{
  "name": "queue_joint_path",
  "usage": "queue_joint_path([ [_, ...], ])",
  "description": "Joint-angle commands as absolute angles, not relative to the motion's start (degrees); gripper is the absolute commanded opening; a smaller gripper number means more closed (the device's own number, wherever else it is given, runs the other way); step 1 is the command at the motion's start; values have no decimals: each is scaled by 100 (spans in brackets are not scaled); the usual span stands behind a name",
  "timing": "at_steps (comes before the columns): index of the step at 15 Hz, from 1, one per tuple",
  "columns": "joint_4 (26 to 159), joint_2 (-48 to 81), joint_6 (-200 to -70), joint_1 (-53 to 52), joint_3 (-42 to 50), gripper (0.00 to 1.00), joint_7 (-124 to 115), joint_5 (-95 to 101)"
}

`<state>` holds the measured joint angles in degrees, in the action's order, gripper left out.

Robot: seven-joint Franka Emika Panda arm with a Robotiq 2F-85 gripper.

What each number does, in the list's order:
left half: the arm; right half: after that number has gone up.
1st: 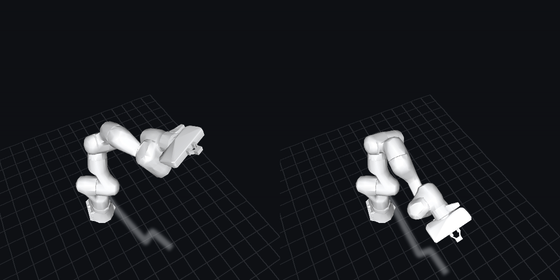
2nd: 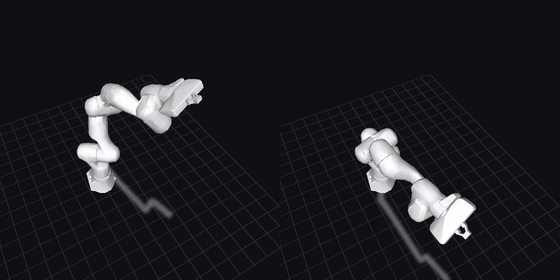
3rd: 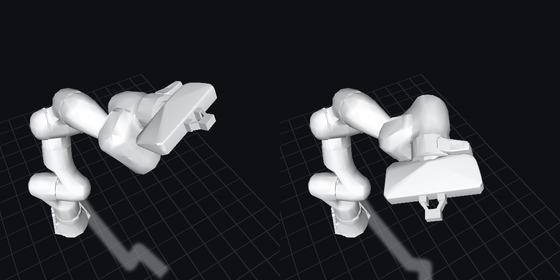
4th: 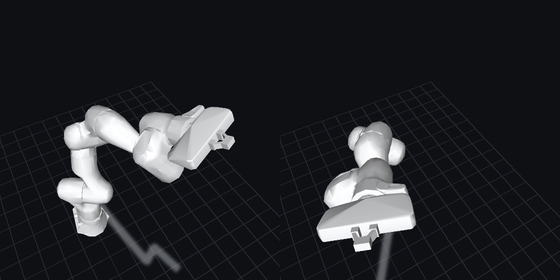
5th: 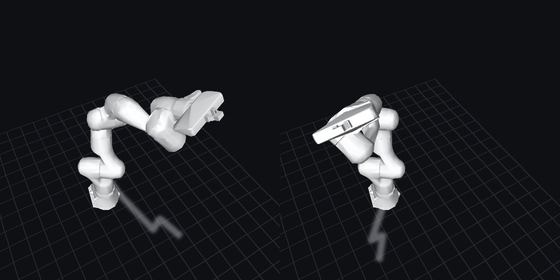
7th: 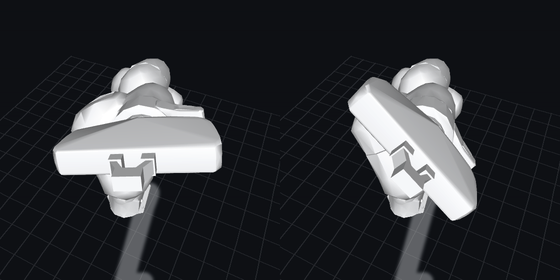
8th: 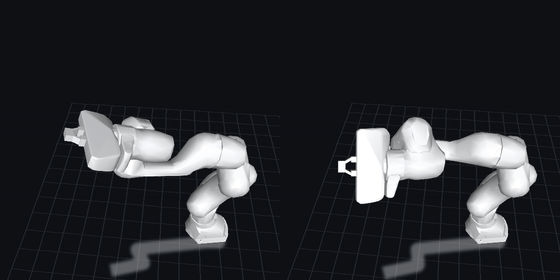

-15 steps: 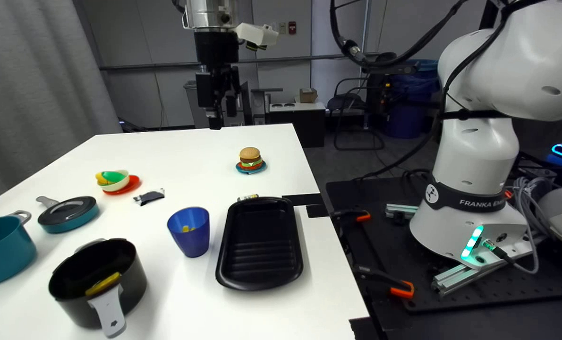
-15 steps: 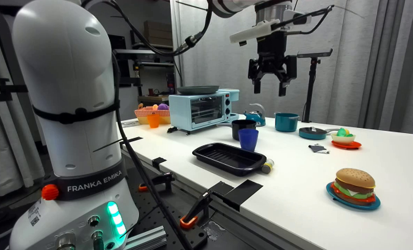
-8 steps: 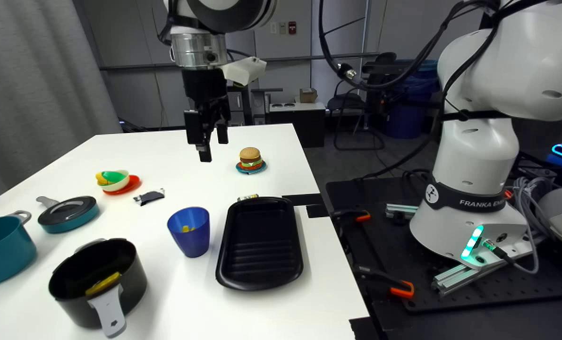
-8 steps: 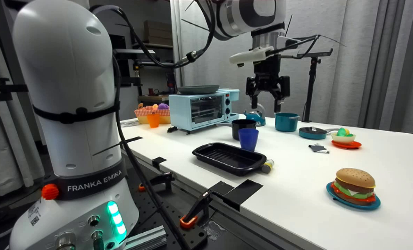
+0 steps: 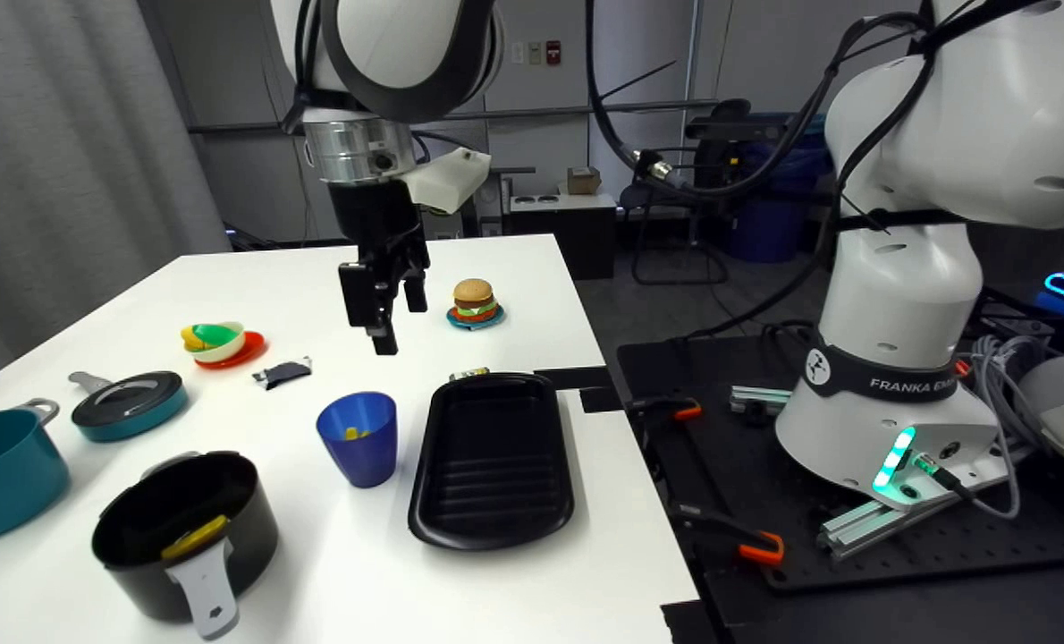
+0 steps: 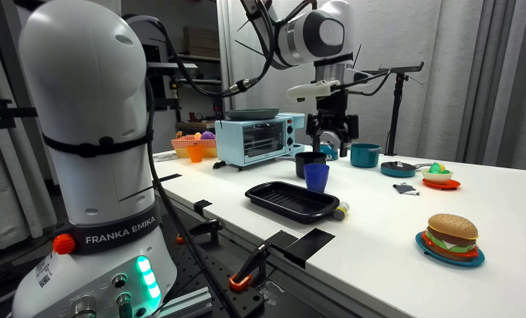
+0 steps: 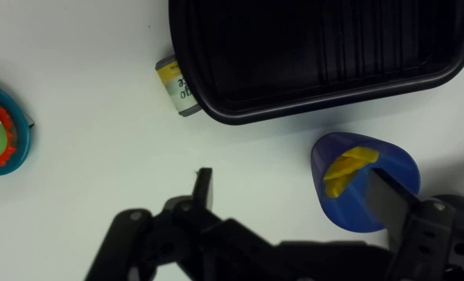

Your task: Pour the contents of the blue cup into the pot

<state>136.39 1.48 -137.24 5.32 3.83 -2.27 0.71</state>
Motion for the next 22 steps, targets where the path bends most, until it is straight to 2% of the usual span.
queue_joint_path([
  [1,13427,475,-13818,446,381,100,-439,235],
  [14,12524,1647,-13723,279,395,100,-426,286],
  [15,12465,1715,-13721,274,398,80,-424,282],
  [17,12364,1822,-13712,274,407,68,-420,269],
  [20,12270,1918,-13708,284,413,42,-419,235],
  [22,12259,1942,-13720,275,431,28,-451,268],
])
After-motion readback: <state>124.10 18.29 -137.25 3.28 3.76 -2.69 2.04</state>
